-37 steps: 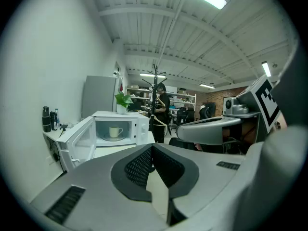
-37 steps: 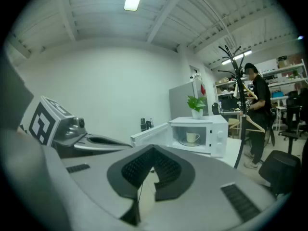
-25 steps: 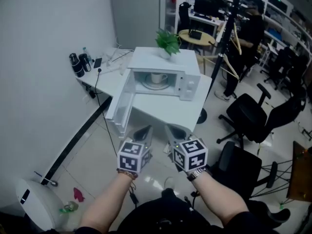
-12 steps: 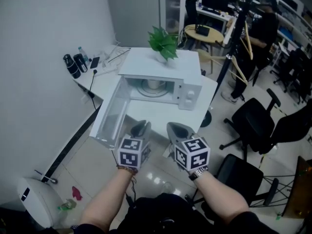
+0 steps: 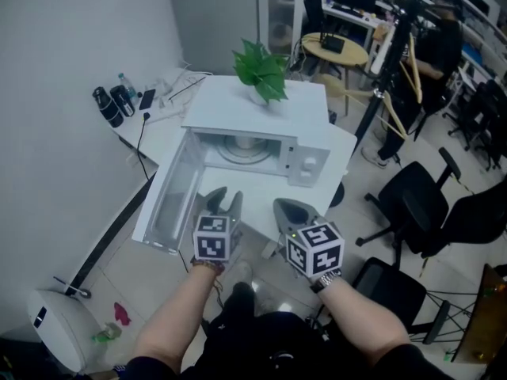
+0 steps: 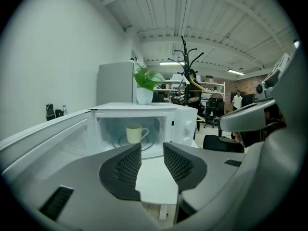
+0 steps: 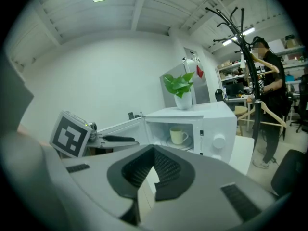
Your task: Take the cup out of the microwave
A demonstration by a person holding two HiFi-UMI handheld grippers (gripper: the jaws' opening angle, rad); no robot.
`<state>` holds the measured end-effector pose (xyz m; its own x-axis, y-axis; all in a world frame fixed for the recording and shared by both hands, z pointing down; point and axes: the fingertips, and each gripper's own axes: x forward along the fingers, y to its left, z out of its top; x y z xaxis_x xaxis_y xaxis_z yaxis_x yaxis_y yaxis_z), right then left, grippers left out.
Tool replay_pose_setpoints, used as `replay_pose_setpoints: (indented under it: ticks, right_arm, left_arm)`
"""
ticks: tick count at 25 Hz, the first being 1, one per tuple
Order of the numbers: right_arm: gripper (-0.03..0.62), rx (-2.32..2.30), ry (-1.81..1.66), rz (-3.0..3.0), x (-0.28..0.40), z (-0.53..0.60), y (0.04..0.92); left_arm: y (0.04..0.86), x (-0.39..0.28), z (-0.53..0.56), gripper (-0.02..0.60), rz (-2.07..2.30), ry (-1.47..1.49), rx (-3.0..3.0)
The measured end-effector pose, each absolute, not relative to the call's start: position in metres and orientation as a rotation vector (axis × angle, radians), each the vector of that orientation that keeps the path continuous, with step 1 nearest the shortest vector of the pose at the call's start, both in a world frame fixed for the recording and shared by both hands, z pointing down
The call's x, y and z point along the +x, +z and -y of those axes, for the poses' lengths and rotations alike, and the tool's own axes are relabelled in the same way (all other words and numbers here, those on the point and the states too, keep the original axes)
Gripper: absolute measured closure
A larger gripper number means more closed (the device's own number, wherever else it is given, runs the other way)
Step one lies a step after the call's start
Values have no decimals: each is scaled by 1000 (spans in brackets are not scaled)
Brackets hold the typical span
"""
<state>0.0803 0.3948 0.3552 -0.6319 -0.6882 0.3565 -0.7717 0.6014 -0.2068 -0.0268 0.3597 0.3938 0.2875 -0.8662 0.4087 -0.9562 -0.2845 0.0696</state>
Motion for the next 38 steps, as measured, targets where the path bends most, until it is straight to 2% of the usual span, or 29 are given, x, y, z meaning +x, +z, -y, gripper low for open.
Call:
replay_pose_setpoints:
  ticks: [3,4,8,10,13,14,15,18,19,23,24,28,38]
  right_arm:
    - [580,1201,515,2579,76,-374,359]
    - [580,1202,518,2575,75,-368,361]
    - [580,1206,527,2554,68,-339,368]
    - [580,1202,533,2539,64,-325,374]
    - [580,1192,540,2514,62,-308,385]
    - [580,1189,542,2505,61,-303,389]
    - [580,1188,545,2497,61,-298,392]
    - [580,1182,557,2483,60,-284,401]
    - [580,1178,559,2480,59,-280,403]
    - [580,1169,570,2476,57,-267,412]
    - [580,1168,574,2475,56,-265,414]
    - [580,1166,585,2474,54,-255,419]
    - [580,1145,639,2459,50,-246,436]
  left_arm:
    - [402,-28,-335,437,1660,432,2255]
    - [406,-29,-327,393,1658,435,2251]
    - [421,-35,-289,391,1661,455,2238]
    - [428,-36,-268,356,1664,462,2233]
    - [441,-37,-235,356,1667,472,2223]
    - [446,-37,-225,317,1666,474,2218]
    - [450,-37,-215,304,1667,478,2214]
    - [461,-38,-187,304,1666,477,2205]
    - [464,-37,-179,272,1662,472,2205]
    - [475,-33,-151,257,1659,463,2218]
    - [478,-33,-145,236,1664,468,2222]
    - [491,-33,-125,218,1672,480,2221]
    - [508,-29,-94,218,1667,457,2242]
